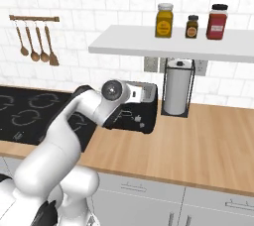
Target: Start the toaster. Once the lever pops up, take the bread to the plate on the dining counter.
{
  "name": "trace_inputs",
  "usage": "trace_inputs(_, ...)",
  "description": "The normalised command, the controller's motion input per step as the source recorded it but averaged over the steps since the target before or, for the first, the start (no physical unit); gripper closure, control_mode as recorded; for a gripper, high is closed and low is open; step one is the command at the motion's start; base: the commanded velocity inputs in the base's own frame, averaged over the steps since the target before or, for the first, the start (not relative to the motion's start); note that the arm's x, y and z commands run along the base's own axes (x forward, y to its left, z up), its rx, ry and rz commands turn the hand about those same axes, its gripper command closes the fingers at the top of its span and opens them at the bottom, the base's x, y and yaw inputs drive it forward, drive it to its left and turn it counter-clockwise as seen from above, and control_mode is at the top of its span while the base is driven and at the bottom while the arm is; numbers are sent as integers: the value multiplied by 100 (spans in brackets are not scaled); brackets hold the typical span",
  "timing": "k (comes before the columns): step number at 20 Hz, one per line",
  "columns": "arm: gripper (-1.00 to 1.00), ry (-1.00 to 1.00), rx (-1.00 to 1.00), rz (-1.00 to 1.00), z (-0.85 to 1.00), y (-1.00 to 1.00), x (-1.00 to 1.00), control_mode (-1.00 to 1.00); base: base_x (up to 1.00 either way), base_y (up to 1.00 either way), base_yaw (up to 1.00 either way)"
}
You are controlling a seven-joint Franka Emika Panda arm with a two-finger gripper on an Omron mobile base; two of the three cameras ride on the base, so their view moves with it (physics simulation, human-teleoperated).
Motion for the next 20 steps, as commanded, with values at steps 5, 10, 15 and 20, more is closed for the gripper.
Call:
trace_inputs(5, -100, 0, 0, 0, -10, -20, 2, -100, 0, 0, 0)
trace_inputs(10, -100, 0, 0, 0, -6, -3, 9, -100, 0, 0, 0)
trace_inputs(15, -100, 0, 0, 0, -2, 0, 5, -100, 0, 0, 0)
trace_inputs(20, -100, 0, 0, 0, 0, 0, 0, -100, 0, 0, 0)
